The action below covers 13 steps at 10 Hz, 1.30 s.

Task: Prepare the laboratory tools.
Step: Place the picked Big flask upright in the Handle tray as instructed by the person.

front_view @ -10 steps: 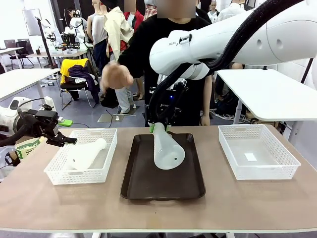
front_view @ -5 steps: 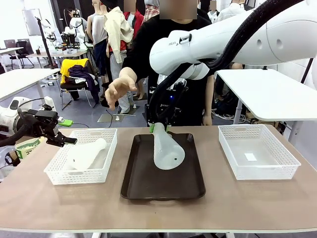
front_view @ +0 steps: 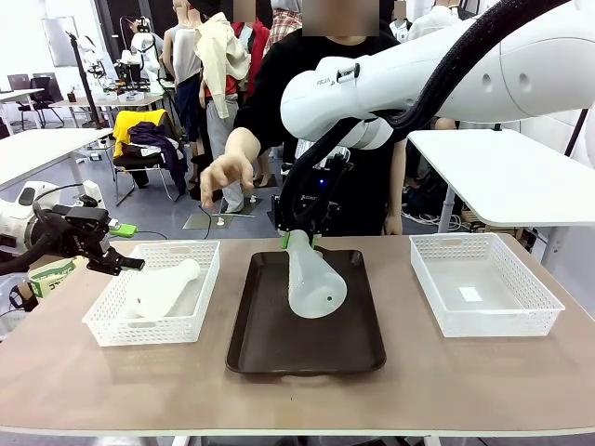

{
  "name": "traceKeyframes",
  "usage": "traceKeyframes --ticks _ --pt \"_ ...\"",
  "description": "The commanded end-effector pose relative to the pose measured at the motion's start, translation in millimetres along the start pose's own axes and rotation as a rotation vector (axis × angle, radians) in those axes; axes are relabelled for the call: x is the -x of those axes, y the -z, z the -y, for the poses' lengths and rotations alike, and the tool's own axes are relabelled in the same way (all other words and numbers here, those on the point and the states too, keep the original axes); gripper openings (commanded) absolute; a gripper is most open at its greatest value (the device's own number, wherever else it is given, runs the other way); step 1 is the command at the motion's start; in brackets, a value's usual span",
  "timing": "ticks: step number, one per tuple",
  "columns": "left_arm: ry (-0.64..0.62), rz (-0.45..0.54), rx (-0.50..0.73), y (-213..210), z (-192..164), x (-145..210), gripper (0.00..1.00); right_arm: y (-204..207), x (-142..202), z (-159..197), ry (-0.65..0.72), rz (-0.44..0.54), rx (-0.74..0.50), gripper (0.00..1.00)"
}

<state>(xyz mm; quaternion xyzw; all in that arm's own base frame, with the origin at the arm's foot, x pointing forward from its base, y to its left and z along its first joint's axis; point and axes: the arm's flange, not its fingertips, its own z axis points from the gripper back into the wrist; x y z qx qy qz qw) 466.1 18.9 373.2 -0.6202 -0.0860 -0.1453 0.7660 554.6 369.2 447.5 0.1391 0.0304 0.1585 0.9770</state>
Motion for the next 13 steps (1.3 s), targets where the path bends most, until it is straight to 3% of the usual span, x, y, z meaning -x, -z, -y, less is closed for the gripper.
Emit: traceKeyframes --ticks 1,11,13 --pt "0.009 0.003 0.008 -1.1 1.6 0.1 1.00 -3.6 2.0 0.0 -0.002 0.004 0.000 0.00" --pt "0.009 0.003 0.008 -1.1 1.6 0.1 1.00 0.0 0.0 0.0 0.000 0.000 0.000 0.00" --pt "0.009 0.003 0.008 -1.1 1.6 0.1 1.00 -4.9 1.9 1.8 -0.081 0.039 -0.077 0.00"
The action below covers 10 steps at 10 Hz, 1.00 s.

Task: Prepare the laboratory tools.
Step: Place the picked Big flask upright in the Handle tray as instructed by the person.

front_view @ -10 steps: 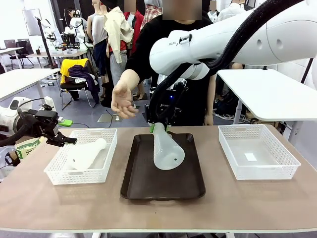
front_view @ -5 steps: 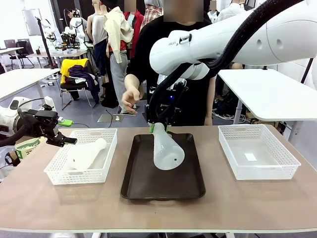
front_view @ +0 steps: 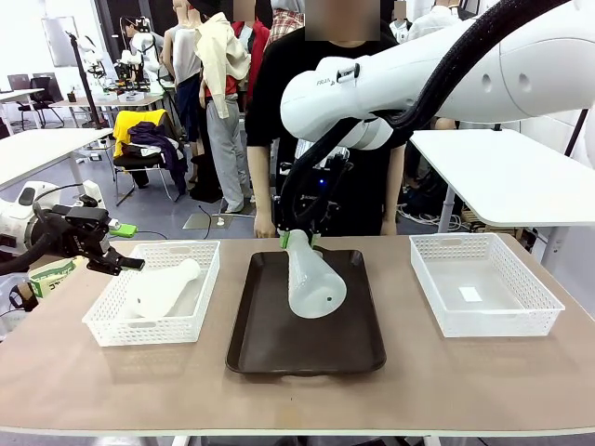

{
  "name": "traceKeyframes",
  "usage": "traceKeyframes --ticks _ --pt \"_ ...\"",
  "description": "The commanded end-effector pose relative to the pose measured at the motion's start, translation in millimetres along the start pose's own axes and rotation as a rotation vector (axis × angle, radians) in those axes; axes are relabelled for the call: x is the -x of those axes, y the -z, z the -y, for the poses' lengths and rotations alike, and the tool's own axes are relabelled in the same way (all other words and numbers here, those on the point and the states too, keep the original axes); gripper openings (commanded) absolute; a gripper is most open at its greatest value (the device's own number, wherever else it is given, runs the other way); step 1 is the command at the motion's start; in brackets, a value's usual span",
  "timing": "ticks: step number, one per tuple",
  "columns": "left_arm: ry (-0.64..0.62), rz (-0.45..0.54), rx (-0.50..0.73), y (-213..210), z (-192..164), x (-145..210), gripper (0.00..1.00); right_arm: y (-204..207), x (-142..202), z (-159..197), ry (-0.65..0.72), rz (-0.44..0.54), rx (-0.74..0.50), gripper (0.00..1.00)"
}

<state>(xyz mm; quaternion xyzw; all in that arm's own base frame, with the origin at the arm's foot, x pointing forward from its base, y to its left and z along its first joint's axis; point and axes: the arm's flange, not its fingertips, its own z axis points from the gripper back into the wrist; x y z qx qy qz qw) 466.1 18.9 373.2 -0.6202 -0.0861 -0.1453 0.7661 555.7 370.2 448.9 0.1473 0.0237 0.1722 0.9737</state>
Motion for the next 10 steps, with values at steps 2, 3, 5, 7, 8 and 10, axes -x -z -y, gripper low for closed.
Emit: traceKeyframes --ticks 2,3,5,7,8,10 --pt "0.009 0.003 0.008 -1.1 1.6 0.1 1.00 -14.1 9.7 4.3 -0.264 0.157 -0.194 0.00" --pt "0.009 0.003 0.008 -1.1 1.6 0.1 1.00 -15.8 12.5 10.4 -0.337 0.219 -0.269 0.00" --pt "0.009 0.003 0.008 -1.1 1.6 0.1 1.00 -16.8 22.9 22.4 -0.477 0.309 -0.307 0.00" --pt "0.009 0.003 0.008 -1.1 1.6 0.1 1.00 -15.0 30.7 33.3 -0.547 0.356 -0.346 0.00" --pt "0.009 0.003 0.008 -1.1 1.6 0.1 1.00 -17.2 31.4 38.6 -0.561 0.403 -0.359 0.00" --pt "0.009 0.003 0.008 -1.1 1.6 0.1 1.00 -21.2 28.9 45.7 -0.460 0.434 -0.381 0.00"
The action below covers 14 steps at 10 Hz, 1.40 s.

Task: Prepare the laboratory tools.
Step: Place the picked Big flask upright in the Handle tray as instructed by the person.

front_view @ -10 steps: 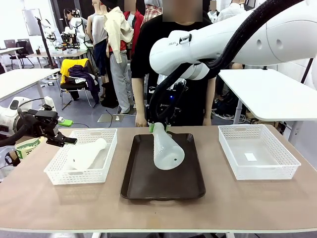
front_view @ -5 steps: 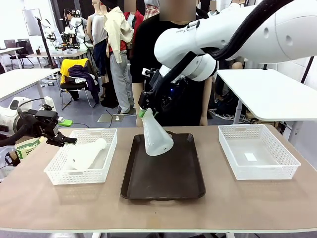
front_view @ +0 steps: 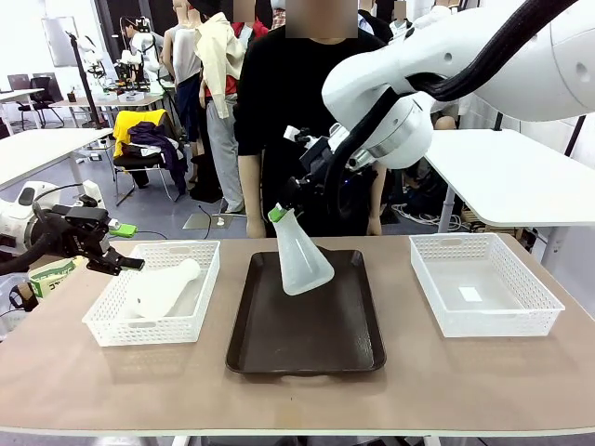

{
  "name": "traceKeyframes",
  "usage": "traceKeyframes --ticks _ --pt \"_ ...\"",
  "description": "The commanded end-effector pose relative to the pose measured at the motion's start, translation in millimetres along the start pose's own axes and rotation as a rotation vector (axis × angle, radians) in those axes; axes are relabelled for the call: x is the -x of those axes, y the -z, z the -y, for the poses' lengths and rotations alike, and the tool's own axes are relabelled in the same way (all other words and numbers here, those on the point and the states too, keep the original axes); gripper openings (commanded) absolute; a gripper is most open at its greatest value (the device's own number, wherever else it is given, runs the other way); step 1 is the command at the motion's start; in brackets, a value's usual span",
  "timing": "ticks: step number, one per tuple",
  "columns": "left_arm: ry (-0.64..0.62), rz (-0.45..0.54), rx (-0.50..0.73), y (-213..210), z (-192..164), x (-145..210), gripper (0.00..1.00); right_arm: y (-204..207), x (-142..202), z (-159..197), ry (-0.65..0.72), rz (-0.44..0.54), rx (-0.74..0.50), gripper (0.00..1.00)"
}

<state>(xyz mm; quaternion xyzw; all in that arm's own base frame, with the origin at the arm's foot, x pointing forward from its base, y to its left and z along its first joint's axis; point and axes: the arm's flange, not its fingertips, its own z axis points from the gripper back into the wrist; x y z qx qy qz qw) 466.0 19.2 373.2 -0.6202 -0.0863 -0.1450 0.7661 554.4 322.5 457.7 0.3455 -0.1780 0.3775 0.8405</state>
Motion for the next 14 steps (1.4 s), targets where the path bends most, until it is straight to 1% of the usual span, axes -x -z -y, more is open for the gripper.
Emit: traceKeyframes --ticks 1,3,4,5,6,7,8,9,10,11,14 --pt "0.009 0.003 0.008 -0.7 1.6 0.0 1.00 4.7 -2.8 -2.9 -0.029 -0.026 0.006 0.00" --pt "0.009 0.003 0.008 -0.7 1.6 0.0 1.00 4.7 -2.8 -2.9 -0.029 -0.026 0.006 0.00" --pt "0.009 0.003 0.008 -0.7 1.6 0.0 1.00 1.9 -0.1 -1.6 -0.008 -0.007 0.002 0.00" --pt "0.009 0.003 0.008 -0.7 1.6 0.0 1.00 6.0 6.6 9.6 -0.102 -0.037 0.011 0.00" --pt "0.009 0.003 0.008 -0.7 1.6 0.0 1.00 12.6 15.8 20.4 -0.255 -0.063 -0.018 0.00" --pt "0.009 0.003 0.008 -0.7 1.6 0.0 1.00 17.1 25.1 33.4 -0.342 -0.090 -0.008 0.00" --pt "0.009 0.003 0.008 -0.7 1.6 0.0 1.00 18.3 31.2 46.3 -0.463 -0.015 -0.049 0.00" --pt "0.009 0.003 0.008 -0.7 1.6 0.0 1.00 17.5 32.5 58.3 -0.588 0.081 -0.081 0.00" --pt "0.009 0.003 0.008 -0.7 1.6 0.0 1.00 16.8 31.6 68.5 -0.658 0.176 -0.121 0.00" --pt "0.009 0.003 0.008 -0.7 1.6 0.0 1.00 14.1 31.2 72.4 -0.700 0.240 -0.148 0.00" --pt "0.009 0.003 0.008 -0.7 1.6 0.0 1.00 13.8 29.3 72.2 -0.764 0.349 -0.186 0.00"
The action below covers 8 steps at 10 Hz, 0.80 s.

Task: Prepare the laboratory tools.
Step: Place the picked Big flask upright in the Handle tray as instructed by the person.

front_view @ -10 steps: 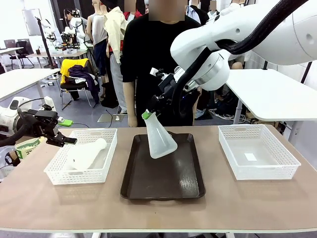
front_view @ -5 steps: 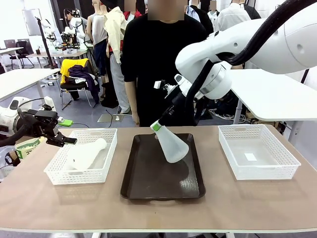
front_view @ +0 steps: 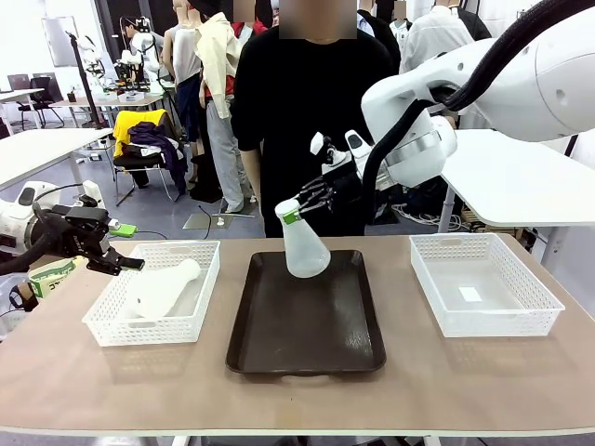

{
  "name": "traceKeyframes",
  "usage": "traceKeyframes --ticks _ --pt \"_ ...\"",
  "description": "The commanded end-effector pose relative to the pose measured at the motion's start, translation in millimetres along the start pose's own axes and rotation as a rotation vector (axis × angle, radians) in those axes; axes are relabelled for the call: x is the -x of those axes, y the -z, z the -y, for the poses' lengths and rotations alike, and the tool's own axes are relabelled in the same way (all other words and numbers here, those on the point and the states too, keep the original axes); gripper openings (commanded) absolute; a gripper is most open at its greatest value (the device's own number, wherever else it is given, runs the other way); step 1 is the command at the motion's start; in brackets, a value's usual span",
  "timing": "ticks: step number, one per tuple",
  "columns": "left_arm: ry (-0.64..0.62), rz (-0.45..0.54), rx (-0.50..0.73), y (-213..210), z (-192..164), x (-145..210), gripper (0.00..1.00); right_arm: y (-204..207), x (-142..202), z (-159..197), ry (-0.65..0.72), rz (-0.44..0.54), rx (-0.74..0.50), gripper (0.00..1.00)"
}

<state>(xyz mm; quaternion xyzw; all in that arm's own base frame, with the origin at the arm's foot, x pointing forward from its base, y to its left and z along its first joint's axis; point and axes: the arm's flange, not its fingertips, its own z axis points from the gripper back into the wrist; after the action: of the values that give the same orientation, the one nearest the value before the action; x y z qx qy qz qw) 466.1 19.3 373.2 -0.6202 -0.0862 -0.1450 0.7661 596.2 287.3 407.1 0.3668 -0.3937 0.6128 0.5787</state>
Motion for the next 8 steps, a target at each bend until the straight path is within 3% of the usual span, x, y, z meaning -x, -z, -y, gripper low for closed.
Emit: traceKeyframes --ticks 1,4,8 --pt "0.009 0.003 0.008 -0.7 1.7 0.0 1.00 0.6 12.5 -4.1 -0.013 0.079 -0.025 0.00" --pt "0.009 0.003 0.008 -0.7 1.7 0.0 1.00 11.9 19.5 8.6 -0.010 0.155 -0.017 0.00" --pt "0.009 0.003 0.008 -0.7 1.7 0.0 1.00 32.6 30.3 29.7 0.067 0.147 -0.063 0.00"
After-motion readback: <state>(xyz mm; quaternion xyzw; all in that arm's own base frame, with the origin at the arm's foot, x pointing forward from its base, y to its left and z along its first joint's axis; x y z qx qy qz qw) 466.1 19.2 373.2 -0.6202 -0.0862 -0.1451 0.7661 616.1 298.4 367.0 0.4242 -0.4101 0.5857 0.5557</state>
